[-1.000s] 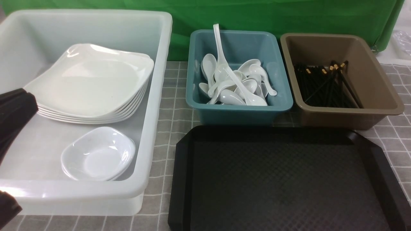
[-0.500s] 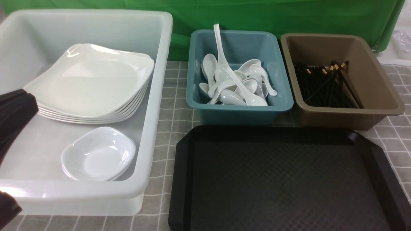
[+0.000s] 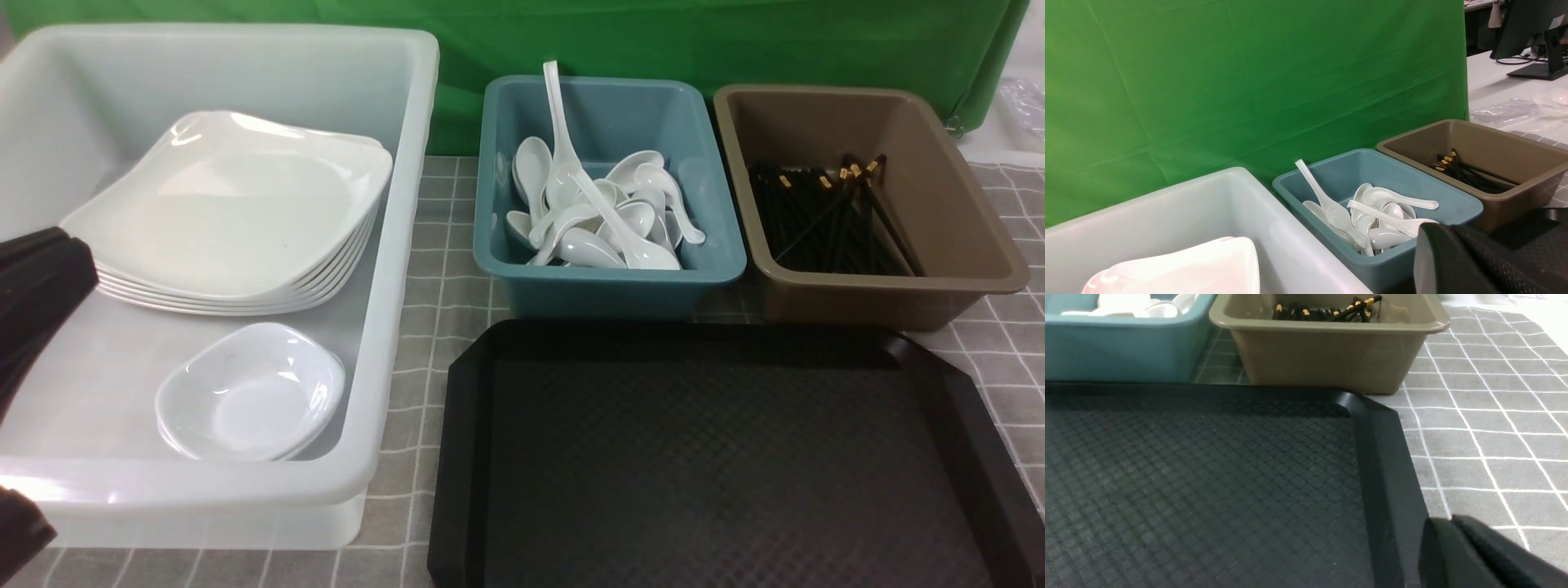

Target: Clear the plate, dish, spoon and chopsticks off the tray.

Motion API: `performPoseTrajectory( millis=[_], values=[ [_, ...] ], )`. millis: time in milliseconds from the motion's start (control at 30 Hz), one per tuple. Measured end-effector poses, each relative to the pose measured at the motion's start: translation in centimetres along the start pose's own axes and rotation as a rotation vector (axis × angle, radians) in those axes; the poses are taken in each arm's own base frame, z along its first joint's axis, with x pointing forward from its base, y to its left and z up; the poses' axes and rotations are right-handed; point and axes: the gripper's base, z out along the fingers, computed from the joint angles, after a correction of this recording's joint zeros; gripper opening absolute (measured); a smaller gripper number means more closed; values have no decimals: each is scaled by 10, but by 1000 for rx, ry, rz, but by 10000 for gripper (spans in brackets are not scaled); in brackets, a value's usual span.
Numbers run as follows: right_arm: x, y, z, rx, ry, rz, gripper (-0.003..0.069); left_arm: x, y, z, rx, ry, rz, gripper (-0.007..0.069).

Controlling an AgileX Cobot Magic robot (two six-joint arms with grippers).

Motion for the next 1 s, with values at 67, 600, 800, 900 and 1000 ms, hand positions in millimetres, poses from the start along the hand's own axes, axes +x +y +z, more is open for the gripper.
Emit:
performPoseTrajectory(
  millis=[67, 600, 800, 900, 1000],
  values=[
    [0, 0, 0, 0, 0, 0, 59, 0, 0, 0, 0, 0, -2, 10],
    [0, 0, 0, 0, -1, 0, 95, 0, 0, 0, 0, 0, -4, 10],
    [0, 0, 0, 0, -1, 0, 104, -1, 0, 0, -5, -6, -14, 10],
    [0, 0, 0, 0, -1, 0, 109, 0, 3, 0, -33, -2, -29, 10],
    [0, 0, 0, 0, -1, 0, 115, 6, 9, -5, -119, -2, -49, 10]
  ],
)
